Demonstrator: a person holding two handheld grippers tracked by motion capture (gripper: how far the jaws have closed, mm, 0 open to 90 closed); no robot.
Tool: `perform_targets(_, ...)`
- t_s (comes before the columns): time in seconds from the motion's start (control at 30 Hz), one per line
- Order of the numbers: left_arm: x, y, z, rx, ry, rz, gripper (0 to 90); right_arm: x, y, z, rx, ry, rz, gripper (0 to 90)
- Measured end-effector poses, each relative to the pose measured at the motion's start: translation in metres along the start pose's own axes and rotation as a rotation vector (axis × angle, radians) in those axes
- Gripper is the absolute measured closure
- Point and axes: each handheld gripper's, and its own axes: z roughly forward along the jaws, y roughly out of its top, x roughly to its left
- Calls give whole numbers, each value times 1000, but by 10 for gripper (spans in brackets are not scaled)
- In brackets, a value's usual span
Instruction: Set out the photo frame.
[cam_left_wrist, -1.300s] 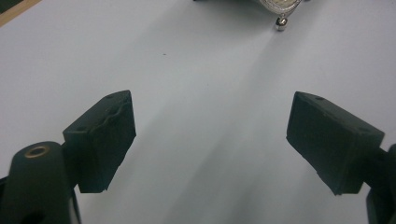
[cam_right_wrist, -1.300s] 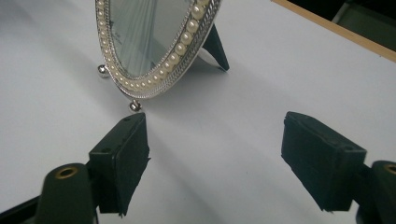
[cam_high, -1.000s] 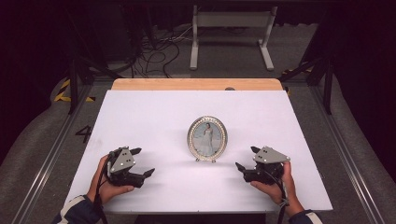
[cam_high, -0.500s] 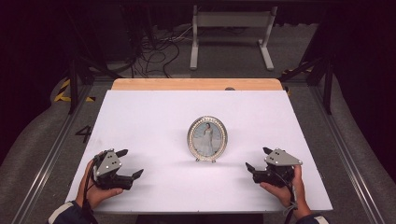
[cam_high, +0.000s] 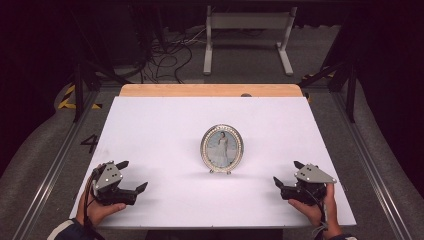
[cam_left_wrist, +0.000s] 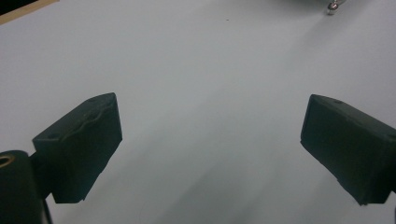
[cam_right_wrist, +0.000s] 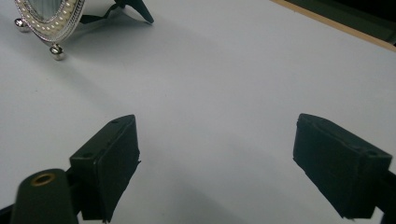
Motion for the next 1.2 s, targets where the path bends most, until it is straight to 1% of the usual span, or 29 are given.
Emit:
perform_targets(0.03, 1, 0, 1, 9, -3, 1, 52, -1, -3, 0, 11, -7, -2, 145)
perform_targets(0.13, 0, -1, 3, 15, -4, -3, 49, -2, -3, -1, 8, -7, 7, 144)
perform_targets(0.2, 0, -1, 2, 16, -10, -3, 40, -3, -3, -1, 2, -9, 6, 143)
perform_targets(0.23, 1, -1, 2, 17, -11, 4, 40, -3, -3, -1, 0, -7, 7, 143)
perform_targets(0.3, 1, -3, 2, 21, -13, 0, 36, -2, -2, 0, 4, -4, 4, 143)
perform_targets(0.37, 1, -3, 2, 27, -4, 2, 35, 0, -2, 2, 3, 3, -1, 141)
perform_targets(0.43, 0, -2, 2, 14, -5, 0, 35, 1, -2, 3, 5, 4, -6, 141)
perform_targets(0.5, 1, -3, 2, 21, 0, 9, 34, 2, -2, 3, 8, 6, -9, 141)
perform_targets(0.53, 1, -3, 2, 25, 2, 5, 34, 3, -2, 4, 11, 4, -12, 141)
perform_targets(0.63, 1, -4, 2, 14, -1, -4, 34, 4, -2, 4, 5, 3, -12, 140)
perform_targets(0.73, 1, -4, 1, 15, 3, -2, 34, 5, -1, 4, 2, -4, -13, 140)
perform_targets(0.93, 1, -4, 1, 19, 3, 4, 34, 6, -1, 5, 3, 1, -12, 140)
perform_targets(1.07, 2, -4, 2, 20, 10, -7, 34, 6, -1, 4, 1, -2, -10, 139)
perform_targets(1.1, 2, -4, 2, 20, 9, -1, 34, 6, -2, 4, 0, 0, -11, 139)
perform_targets(1.2, 1, -4, 1, 15, 15, -9, 35, 6, -1, 5, 1, 0, -10, 138)
